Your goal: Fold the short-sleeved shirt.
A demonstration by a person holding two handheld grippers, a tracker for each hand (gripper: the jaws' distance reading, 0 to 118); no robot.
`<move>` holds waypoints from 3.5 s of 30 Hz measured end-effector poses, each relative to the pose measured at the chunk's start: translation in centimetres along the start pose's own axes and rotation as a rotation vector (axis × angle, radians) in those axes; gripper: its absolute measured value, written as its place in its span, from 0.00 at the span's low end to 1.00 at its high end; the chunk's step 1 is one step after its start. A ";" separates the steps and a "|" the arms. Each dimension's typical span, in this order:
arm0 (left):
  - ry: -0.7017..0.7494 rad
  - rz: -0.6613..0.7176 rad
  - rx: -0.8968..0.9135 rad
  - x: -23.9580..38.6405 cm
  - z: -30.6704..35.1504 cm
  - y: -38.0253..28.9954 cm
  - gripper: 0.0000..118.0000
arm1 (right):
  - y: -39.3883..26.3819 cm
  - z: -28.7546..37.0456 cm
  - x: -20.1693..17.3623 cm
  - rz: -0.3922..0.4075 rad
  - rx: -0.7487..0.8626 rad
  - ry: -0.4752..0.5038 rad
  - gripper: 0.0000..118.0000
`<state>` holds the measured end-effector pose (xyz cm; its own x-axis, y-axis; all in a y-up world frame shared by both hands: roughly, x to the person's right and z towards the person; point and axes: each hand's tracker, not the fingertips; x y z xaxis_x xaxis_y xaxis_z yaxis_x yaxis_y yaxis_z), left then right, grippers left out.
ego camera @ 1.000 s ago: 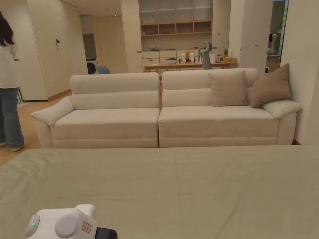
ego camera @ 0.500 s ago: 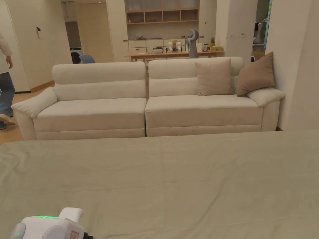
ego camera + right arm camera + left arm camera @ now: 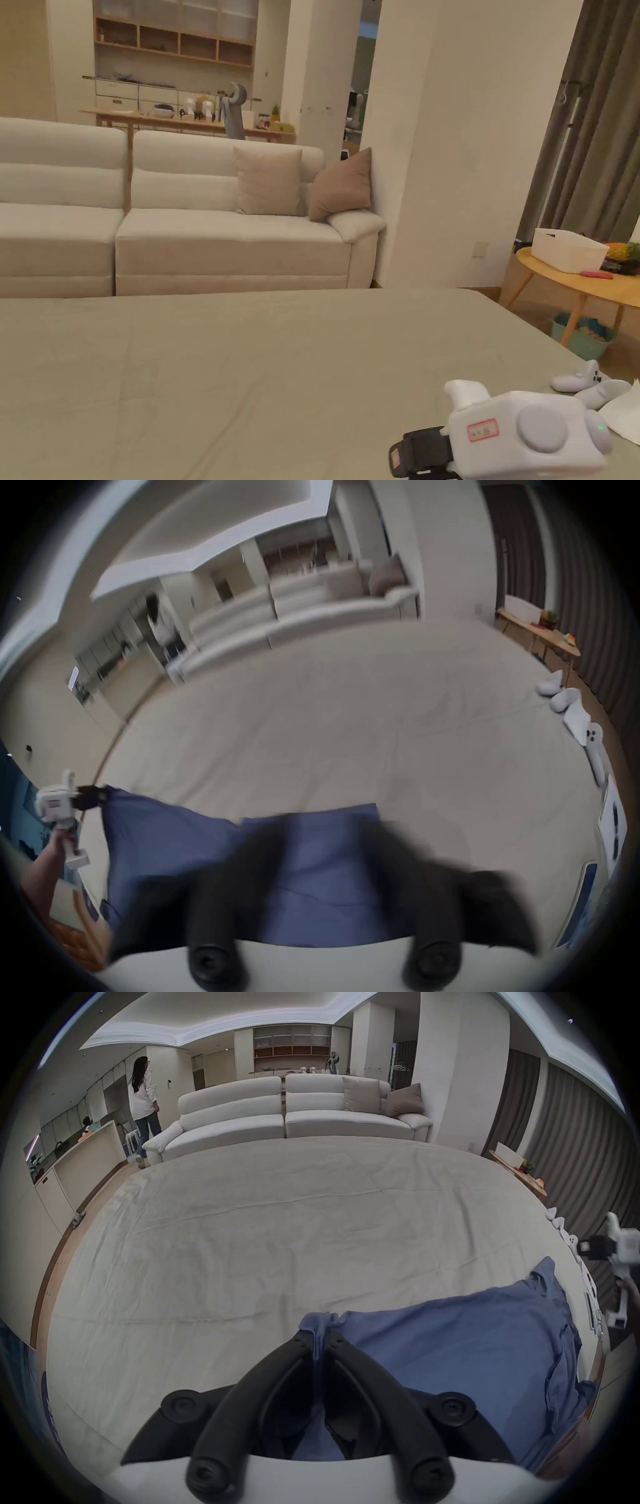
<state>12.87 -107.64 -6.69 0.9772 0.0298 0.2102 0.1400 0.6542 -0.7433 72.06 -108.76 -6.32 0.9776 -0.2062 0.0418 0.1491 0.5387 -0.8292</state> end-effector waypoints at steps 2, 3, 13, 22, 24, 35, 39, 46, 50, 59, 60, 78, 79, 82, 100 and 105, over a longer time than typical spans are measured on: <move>-0.001 -0.020 -0.011 -0.1 -0.1 0.3 0.03 | 1.3 -3.6 0.2 -0.044 -0.198 -0.050 0.95; 0.000 -0.032 -0.017 0.1 0.0 0.3 0.03 | 1.7 -5.2 0.5 -0.067 -0.227 -0.045 0.95; 0.018 -0.033 -0.065 -1.3 -2.8 -0.1 0.03 | 1.8 -10.2 1.5 -0.042 -0.242 -0.179 0.80; 0.049 0.052 -0.068 -2.9 -2.4 -1.9 0.03 | -0.7 -3.7 -2.0 0.034 -0.113 -0.032 0.03; 0.042 0.082 -0.021 -3.0 0.0 -1.6 0.02 | -0.4 -0.2 -2.6 0.037 0.008 -0.017 0.03; 0.031 0.096 0.254 -2.6 16.2 6.7 0.02 | 6.4 18.7 -7.9 0.059 0.338 -0.010 0.03; 0.054 0.126 0.357 -3.7 21.1 12.1 0.02 | 12.1 24.2 -10.0 0.047 0.475 -0.004 0.03; 0.093 0.128 0.528 -3.9 26.0 21.2 0.02 | 21.3 30.7 -13.8 0.088 0.701 -0.055 0.03; 0.140 0.123 0.640 -3.4 26.6 24.8 0.02 | 24.8 32.9 -15.5 0.096 0.815 -0.124 0.03; 0.180 0.147 0.676 -2.4 20.4 26.9 0.02 | 24.7 29.9 -16.7 0.119 0.952 -0.217 0.03; 0.166 0.155 0.642 -2.4 18.8 26.2 0.02 | 23.8 28.1 -16.1 0.125 0.923 -0.219 0.03; -0.011 0.159 -0.070 -0.7 5.8 -16.5 0.02 | -21.5 6.0 -1.4 0.014 0.001 -0.046 0.03; -0.011 0.139 -0.080 -0.7 6.8 -17.6 0.02 | -22.8 7.0 -0.7 -0.001 -0.013 -0.032 0.03; -0.013 0.142 -0.085 -1.6 10.7 -21.1 0.02 | -27.3 10.7 1.0 0.007 -0.095 0.000 0.03; -0.047 0.104 -0.287 -1.5 15.2 -26.6 0.38 | -31.9 13.0 0.1 0.107 -0.339 -0.058 0.19; -0.145 0.176 -0.273 -1.5 17.0 -26.1 0.89 | -31.7 14.8 -1.1 0.132 -0.293 -0.068 1.00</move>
<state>5.05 -111.93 23.16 0.9600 0.2440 0.1372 0.0279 0.4043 -0.9142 68.50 -113.51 28.17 0.9948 -0.0898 -0.0479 -0.0191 0.2974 -0.9546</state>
